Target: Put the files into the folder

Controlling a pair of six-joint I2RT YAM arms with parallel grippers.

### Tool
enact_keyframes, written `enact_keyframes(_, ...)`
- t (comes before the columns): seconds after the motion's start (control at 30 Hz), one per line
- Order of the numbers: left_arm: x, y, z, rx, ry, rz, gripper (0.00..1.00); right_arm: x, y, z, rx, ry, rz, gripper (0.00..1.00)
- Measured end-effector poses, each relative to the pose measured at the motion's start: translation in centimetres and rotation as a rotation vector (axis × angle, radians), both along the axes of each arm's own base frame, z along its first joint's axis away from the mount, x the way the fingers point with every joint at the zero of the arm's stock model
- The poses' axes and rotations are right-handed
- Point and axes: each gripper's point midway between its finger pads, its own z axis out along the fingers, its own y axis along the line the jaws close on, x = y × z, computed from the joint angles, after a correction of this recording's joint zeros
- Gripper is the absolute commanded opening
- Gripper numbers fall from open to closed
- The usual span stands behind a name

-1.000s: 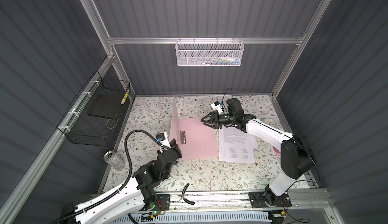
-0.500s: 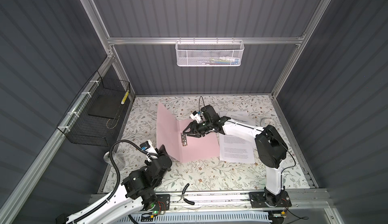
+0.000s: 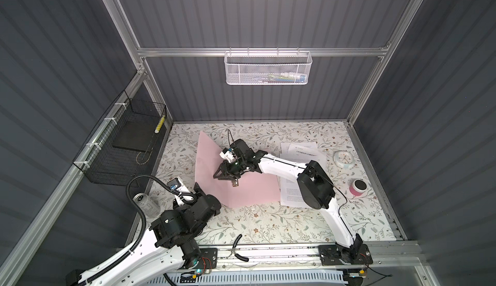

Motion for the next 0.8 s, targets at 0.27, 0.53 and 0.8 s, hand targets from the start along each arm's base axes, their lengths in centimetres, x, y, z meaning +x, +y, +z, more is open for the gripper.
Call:
enact_keyframes(0.27, 1.0, -1.9, 3.6, -0.007, -0.051, -0.085, 0.58, 0.9, 1.1, -1.3, -0.021, -0.008, -0.015, 0.34)
enact_keyframes(0.53, 3.3, -6.9, 4.4, 0.03, -0.059, -0.223, 0.58, 0.9, 1.1, -4.4, -0.063, 0.028, -0.029, 0.33)
enact_keyframes(0.8, 5.0, -10.2, 1.3, 0.084, -0.016, -0.272, 0.58, 0.3, -0.6, -7.3, -0.069, 0.095, -0.071, 0.32)
